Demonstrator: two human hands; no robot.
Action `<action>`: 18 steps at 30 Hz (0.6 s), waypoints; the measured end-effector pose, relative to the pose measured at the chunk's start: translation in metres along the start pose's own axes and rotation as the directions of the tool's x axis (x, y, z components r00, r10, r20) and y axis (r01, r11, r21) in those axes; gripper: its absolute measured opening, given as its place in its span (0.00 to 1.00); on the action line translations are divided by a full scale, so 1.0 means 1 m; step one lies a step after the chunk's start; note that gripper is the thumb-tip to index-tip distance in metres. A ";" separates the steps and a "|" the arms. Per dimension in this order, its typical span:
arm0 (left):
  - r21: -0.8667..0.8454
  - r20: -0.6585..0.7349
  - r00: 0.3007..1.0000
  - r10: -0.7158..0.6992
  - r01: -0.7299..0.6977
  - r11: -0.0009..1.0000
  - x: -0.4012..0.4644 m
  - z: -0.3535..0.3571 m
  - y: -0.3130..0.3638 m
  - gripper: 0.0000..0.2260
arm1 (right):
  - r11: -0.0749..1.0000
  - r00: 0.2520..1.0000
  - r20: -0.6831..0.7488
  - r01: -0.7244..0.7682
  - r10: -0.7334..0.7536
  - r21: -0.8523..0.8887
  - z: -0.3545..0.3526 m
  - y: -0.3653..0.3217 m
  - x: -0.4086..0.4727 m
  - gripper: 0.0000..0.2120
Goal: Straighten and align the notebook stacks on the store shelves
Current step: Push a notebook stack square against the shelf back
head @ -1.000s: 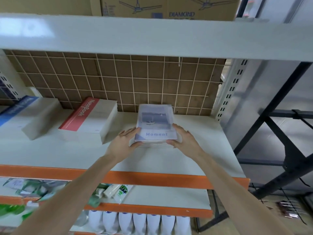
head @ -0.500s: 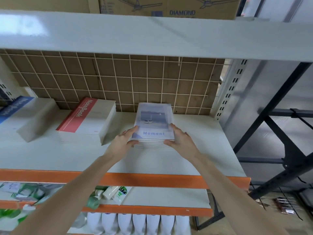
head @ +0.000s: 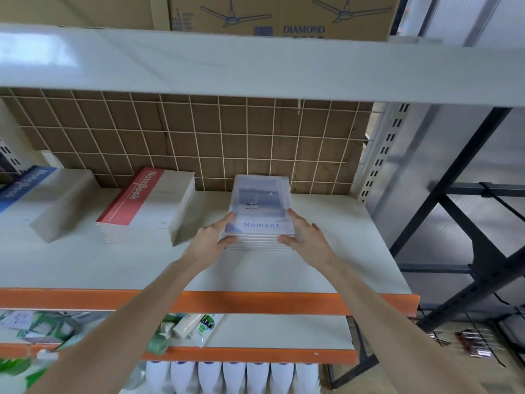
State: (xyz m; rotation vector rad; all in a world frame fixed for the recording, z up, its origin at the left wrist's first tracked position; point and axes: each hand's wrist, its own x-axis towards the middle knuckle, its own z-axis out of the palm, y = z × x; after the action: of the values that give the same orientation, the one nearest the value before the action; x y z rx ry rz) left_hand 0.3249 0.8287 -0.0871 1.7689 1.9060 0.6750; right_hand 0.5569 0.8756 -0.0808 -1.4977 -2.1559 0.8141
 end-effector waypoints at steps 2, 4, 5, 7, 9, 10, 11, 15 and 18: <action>0.006 -0.002 1.000 -0.003 0.003 1.000 0.000 0.001 0.000 0.27 | 1.000 1.000 0.003 -0.007 0.007 0.020 -0.001 -0.001 -0.002 0.33; 0.007 -0.008 1.000 0.006 -0.006 1.000 -0.001 0.003 0.000 0.27 | 0.999 1.000 0.004 -0.013 0.013 0.037 -0.002 0.000 -0.003 0.33; 0.006 -0.011 1.000 0.014 -0.014 1.000 -0.001 0.004 0.001 0.27 | 0.999 1.000 0.002 -0.015 0.015 0.041 -0.003 0.001 -0.004 0.33; -0.005 -0.015 1.000 0.023 -0.023 1.000 -0.001 0.005 0.002 0.27 | 0.999 1.000 -0.002 -0.026 0.026 0.047 -0.005 0.002 -0.006 0.33; -0.011 -0.012 1.000 0.022 -0.022 1.000 -0.001 0.005 0.002 0.27 | 0.999 1.000 0.002 -0.027 0.027 0.041 -0.005 0.002 -0.005 0.33; -0.015 -0.011 1.000 0.020 -0.021 1.000 -0.001 0.006 0.002 0.27 | 0.999 1.000 0.009 -0.027 0.026 0.031 -0.005 0.002 -0.004 0.33; -0.026 -0.013 1.000 0.018 -0.018 1.000 0.000 0.006 0.003 0.27 | 0.999 0.999 0.014 -0.029 0.029 0.024 -0.005 0.002 -0.003 0.33; -0.022 -0.016 1.000 0.015 -0.016 1.000 0.001 0.004 0.004 0.26 | 0.999 0.999 0.012 -0.038 0.038 0.015 -0.006 0.002 -0.001 0.34; 0.046 0.022 1.000 0.019 -0.020 0.999 0.000 -0.002 0.002 0.29 | 1.000 1.000 0.009 -0.028 0.028 -0.013 -0.007 0.003 -0.002 0.37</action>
State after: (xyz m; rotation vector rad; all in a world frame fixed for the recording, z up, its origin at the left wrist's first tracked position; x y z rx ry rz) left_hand 0.3247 0.8286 -0.0842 1.8181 1.9069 0.6214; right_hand 0.5638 0.8756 -0.0776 -1.5363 -2.1555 0.8191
